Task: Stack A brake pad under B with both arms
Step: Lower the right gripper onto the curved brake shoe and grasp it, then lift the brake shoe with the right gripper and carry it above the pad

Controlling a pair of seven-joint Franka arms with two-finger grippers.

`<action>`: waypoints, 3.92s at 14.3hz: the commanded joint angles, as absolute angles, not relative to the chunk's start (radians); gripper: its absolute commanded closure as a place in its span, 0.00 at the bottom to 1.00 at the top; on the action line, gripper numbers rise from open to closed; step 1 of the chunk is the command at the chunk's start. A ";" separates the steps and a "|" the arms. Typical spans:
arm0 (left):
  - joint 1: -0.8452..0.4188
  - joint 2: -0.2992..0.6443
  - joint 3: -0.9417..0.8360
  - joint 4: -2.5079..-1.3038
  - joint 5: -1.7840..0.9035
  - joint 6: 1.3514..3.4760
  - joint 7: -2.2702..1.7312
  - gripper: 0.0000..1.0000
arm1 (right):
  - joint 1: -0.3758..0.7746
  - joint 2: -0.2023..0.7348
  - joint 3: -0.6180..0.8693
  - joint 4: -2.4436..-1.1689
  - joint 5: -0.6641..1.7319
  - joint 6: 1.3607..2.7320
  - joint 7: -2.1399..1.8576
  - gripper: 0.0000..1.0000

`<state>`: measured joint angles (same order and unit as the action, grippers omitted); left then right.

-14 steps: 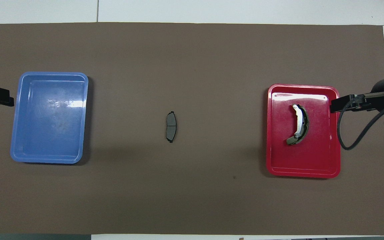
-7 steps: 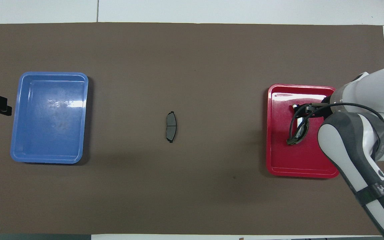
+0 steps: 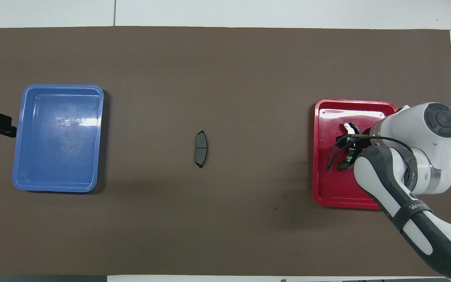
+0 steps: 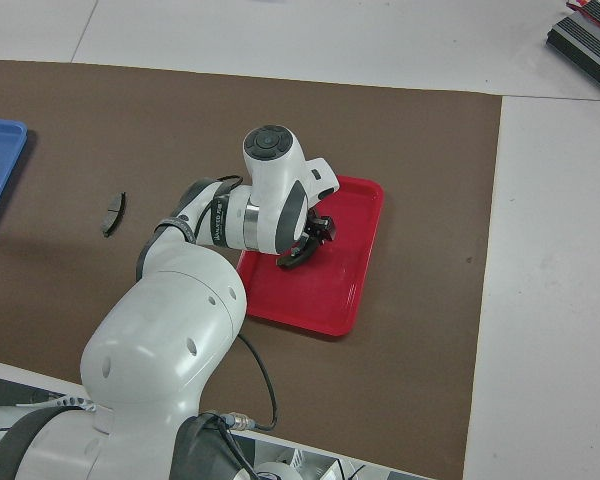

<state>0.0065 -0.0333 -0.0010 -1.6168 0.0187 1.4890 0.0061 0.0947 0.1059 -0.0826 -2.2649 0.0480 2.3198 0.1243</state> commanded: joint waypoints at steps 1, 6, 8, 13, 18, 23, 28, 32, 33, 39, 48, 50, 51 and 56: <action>0.018 -0.041 -0.005 -1.624 0.011 1.473 0.015 0.00 | 0.081 0.118 -0.075 -2.275 0.058 2.352 0.141 0.03; 0.018 -0.041 -0.005 -1.623 0.011 1.473 0.015 0.00 | 0.077 0.118 -0.075 -2.276 0.057 2.352 0.138 0.28; 0.018 -0.041 -0.005 -1.624 0.011 1.473 0.015 0.00 | 0.078 0.118 -0.075 -2.276 0.057 2.350 0.138 0.43; 0.018 -0.041 -0.005 -1.624 0.011 1.474 0.015 0.00 | 0.077 0.118 -0.075 -2.275 0.055 2.336 0.133 0.91; 0.018 -0.041 -0.005 -1.624 0.011 1.473 0.015 0.00 | 0.162 0.117 -0.074 -2.128 0.057 2.144 0.143 1.00; 0.018 -0.041 -0.005 -1.624 0.011 1.473 0.015 0.00 | 0.359 0.202 -0.074 -1.824 0.060 1.922 0.268 1.00; 0.018 -0.041 -0.005 -1.624 0.011 1.473 0.015 0.00 | 0.598 0.273 -0.074 -1.735 0.149 1.976 0.395 1.00; 0.018 -0.040 -0.005 -1.623 0.011 1.473 0.015 0.00 | 0.673 0.402 -0.074 -1.634 0.150 2.029 0.463 1.00; 0.018 -0.041 -0.005 -1.623 0.011 1.474 0.015 0.00 | 0.675 0.420 -0.072 -1.635 0.150 2.061 0.466 1.00; 0.018 -0.041 -0.005 -1.624 0.011 1.473 0.015 0.00 | 0.680 0.491 -0.034 -1.629 0.150 2.164 0.568 1.00; 0.018 -0.041 -0.005 -1.623 0.011 1.473 0.015 0.00 | 0.701 0.534 -0.015 -1.628 0.150 2.247 0.624 1.00; 0.018 -0.041 -0.005 -1.624 0.011 1.473 0.015 0.00 | 0.699 0.534 -0.014 -1.631 0.152 2.270 0.624 1.00; 0.018 -0.040 -0.005 -1.624 0.011 1.473 0.015 0.00 | 0.701 0.534 -0.014 -1.637 0.153 2.272 0.624 1.00; 0.018 -0.041 -0.005 -1.623 0.011 1.473 0.015 0.00 | 0.703 0.535 -0.014 -1.675 0.153 2.316 0.626 1.00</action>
<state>0.0068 -0.0333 -0.0005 -1.6168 0.0187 1.4842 0.0061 0.7044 0.5377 -0.0183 -1.6547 0.1348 2.2719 0.6121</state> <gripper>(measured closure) 0.000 0.577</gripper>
